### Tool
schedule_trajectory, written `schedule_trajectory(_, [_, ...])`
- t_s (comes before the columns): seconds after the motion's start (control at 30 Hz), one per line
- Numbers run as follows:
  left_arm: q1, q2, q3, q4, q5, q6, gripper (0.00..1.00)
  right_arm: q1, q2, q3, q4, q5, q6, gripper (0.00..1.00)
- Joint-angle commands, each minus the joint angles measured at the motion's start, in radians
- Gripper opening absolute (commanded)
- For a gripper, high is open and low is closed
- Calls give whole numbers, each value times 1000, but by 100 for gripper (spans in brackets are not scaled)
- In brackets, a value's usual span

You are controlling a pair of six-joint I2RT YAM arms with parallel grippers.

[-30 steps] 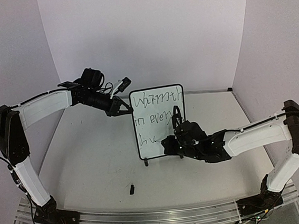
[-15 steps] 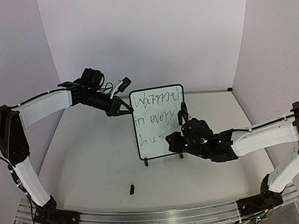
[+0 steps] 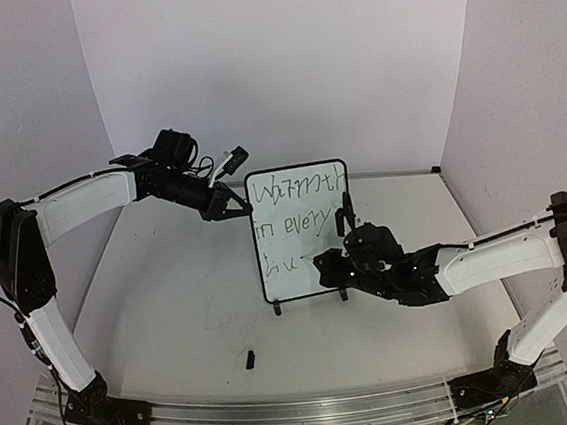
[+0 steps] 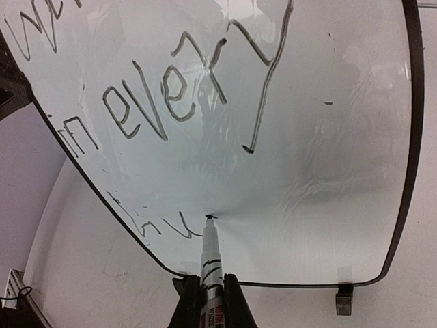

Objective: Write a sentence on the whiteboard

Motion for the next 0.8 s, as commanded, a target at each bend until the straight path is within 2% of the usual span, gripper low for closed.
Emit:
schedule_trajectory(0.0, [-6,-29,-12,-25,-40,46,0,-13,26,34,49,-18,-27,0])
schedule_trajectory(0.33, [-6,-30,-11,-24,-41,46,0,-12,19,-19,8,-11,34,0])
schedule_trajectory(0.77, [-6,-33,-11,-24,-42,45,0,-12,3,16,-47,34,29,0])
